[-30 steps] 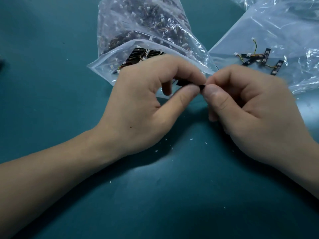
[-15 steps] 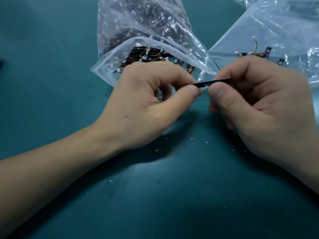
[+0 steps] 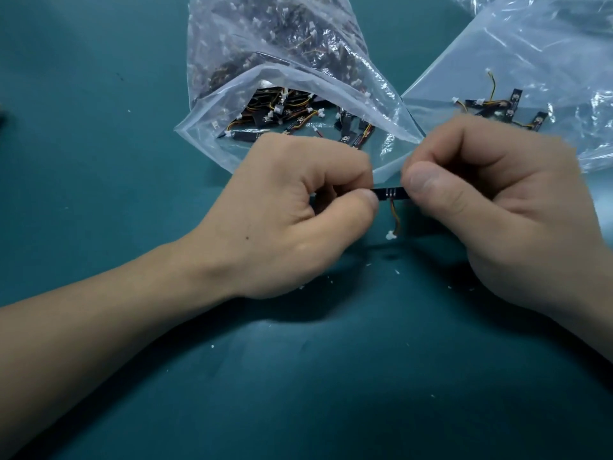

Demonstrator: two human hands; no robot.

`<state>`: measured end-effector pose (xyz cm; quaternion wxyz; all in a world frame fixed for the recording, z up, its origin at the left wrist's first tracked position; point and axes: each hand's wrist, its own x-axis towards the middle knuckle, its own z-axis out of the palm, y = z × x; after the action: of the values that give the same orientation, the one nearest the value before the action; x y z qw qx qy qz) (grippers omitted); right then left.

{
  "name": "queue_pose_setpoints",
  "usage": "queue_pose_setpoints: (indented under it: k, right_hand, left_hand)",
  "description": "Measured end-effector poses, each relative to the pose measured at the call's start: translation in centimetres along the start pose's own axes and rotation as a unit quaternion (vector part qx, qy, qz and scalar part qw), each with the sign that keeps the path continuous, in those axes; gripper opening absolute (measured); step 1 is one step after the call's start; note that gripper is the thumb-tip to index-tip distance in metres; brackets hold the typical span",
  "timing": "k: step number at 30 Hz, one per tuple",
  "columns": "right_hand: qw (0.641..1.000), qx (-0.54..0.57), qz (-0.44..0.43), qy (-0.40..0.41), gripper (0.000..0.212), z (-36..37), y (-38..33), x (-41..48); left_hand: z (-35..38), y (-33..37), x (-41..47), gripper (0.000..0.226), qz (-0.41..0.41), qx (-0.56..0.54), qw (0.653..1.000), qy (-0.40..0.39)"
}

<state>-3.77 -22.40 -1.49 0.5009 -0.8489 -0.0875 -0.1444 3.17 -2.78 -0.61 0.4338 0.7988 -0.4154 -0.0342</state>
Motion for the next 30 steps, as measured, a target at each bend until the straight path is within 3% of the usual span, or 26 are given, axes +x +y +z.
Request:
queue_pose_setpoints:
  k: [6, 14, 30]
  right_hand:
    - [1.000, -0.023, 0.002, 0.008, 0.021, 0.26, -0.01, 0.00]
    - [1.000, 0.026, 0.000, -0.007, 0.014, 0.33, -0.01, -0.14]
    - [1.000, 0.011, -0.015, 0.015, 0.011, 0.17, 0.16, -0.13]
  left_hand:
    - [-0.04, -0.01, -0.05, 0.011, 0.011, -0.029, 0.999, 0.028]
    - [0.25, -0.18, 0.02, 0.016, 0.038, -0.008, 0.995, 0.096]
    - [0.11, -0.37, 0.28, 0.008, 0.030, -0.052, 0.995, 0.083]
